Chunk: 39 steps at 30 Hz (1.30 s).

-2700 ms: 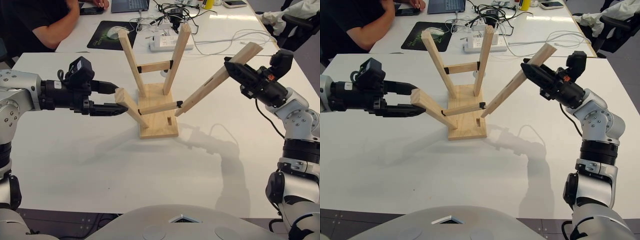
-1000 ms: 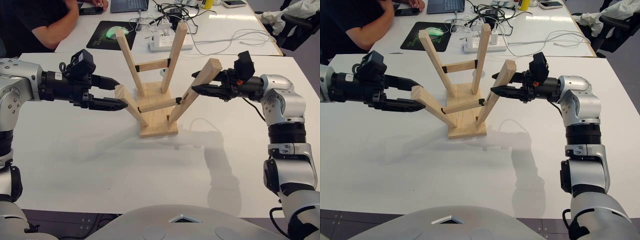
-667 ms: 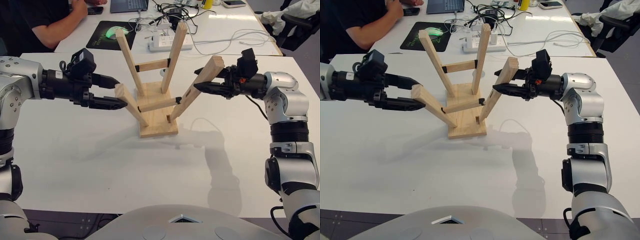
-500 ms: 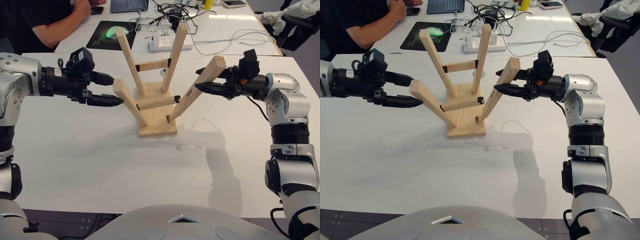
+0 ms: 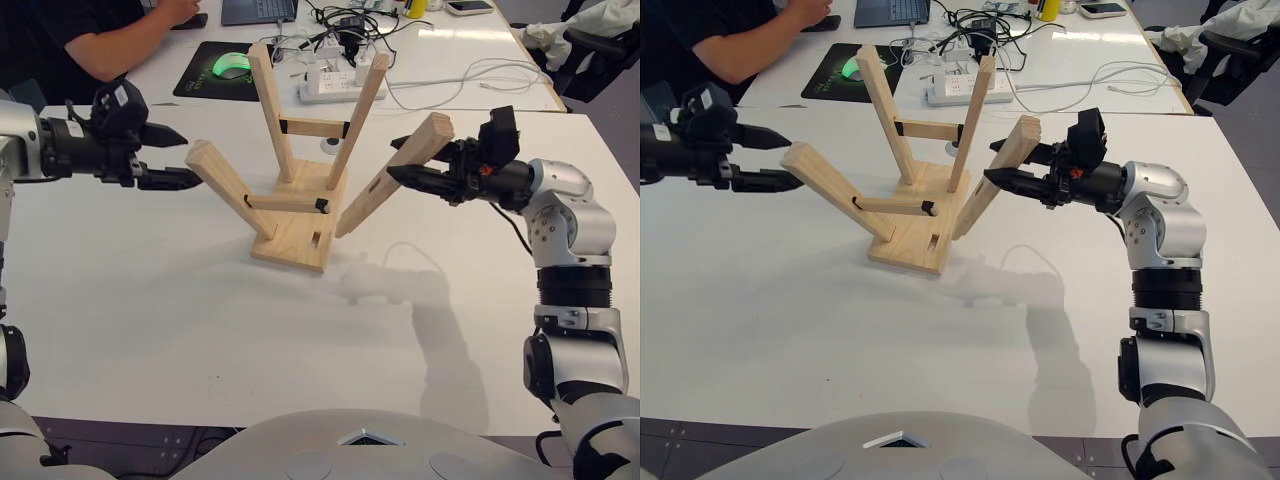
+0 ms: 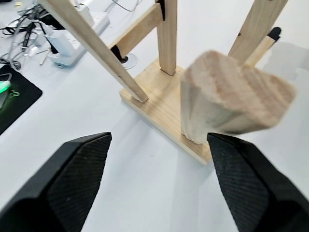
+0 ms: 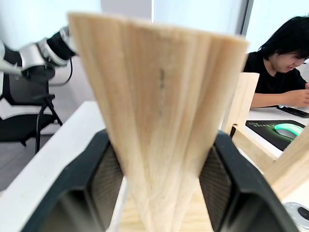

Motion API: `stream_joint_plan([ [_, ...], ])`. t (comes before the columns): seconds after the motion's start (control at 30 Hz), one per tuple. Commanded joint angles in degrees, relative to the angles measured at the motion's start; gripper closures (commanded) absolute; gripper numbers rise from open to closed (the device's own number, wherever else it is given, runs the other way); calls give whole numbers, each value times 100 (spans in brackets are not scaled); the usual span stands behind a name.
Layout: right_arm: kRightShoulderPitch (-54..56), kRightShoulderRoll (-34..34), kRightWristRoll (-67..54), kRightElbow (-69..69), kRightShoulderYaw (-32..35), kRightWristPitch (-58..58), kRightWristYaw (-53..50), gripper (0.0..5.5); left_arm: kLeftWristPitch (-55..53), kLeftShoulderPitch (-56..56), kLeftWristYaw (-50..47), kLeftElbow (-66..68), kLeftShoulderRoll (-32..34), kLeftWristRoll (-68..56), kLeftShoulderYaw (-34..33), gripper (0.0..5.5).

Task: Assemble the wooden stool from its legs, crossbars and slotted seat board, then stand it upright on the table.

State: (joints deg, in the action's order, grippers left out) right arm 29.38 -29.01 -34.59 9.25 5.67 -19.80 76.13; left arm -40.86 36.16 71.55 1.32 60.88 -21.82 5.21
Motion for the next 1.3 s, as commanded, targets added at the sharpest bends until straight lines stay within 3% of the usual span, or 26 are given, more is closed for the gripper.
stream_joint_plan([
  [0.03, -168, 178, -139, -220, 65, -23, -250, 341, -83, -184, -79, -146, -60, -16, -93, 182],
  [0.37, -390, 617, -25, -209, -41, 215, -548, 341, -86, -170, -52, -138, -97, 16, -87, 182],
  [1.0, -564, 572, 626, -193, -576, 705, -854, 342, -189, -418, -159, -280, -71, -39, -316, 182],
  [1.3, -496, 225, 944, -407, -1121, -68, -1118, 343, -280, -592, -280, -464, -70, -107, -468, 182],
])
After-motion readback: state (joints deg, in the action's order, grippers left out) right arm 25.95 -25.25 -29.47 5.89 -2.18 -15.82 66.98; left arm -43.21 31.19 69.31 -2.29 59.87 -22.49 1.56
